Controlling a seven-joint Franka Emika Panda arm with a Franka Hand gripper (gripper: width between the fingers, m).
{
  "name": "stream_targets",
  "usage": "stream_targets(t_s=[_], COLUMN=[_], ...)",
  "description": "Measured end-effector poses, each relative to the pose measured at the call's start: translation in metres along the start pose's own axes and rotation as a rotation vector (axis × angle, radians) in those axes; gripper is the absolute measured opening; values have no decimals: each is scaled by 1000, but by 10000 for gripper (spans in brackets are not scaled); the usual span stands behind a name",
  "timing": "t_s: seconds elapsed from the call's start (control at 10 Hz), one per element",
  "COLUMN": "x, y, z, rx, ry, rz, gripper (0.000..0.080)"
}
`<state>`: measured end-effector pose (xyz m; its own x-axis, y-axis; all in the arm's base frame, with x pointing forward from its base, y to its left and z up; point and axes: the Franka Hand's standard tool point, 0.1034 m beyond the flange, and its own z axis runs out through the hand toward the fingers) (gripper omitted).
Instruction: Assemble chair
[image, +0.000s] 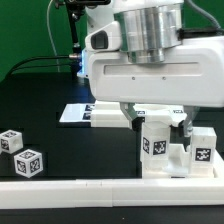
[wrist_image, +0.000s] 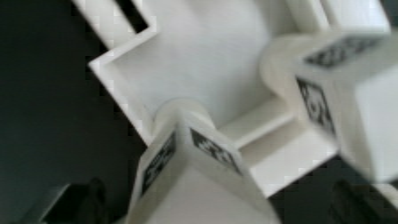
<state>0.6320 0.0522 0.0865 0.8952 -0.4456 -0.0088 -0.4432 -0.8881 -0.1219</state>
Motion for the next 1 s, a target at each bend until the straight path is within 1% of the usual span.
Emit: stream_targets(t_s=[0.1, 0.2, 0.4, 0.5, 0.6, 0.7, 0.8, 0.9, 1.0], x=[2, 2, 5, 7, 6, 6, 7, 6, 6], y=[1, 3, 10, 11, 11, 11, 11, 11, 11], z=[0, 1, 1, 1, 1, 1, 1, 1, 1], rx=[1, -5, -36, -43, -41, -41, -41, -40, -38], ry=[8, 8, 14, 19, 19, 20, 19, 20, 22], rz=[-13, -107, -470, -595, -569, -535, -533, -480, -389], gripper=[637, 648, 648, 648, 648, 528, 528, 343, 281])
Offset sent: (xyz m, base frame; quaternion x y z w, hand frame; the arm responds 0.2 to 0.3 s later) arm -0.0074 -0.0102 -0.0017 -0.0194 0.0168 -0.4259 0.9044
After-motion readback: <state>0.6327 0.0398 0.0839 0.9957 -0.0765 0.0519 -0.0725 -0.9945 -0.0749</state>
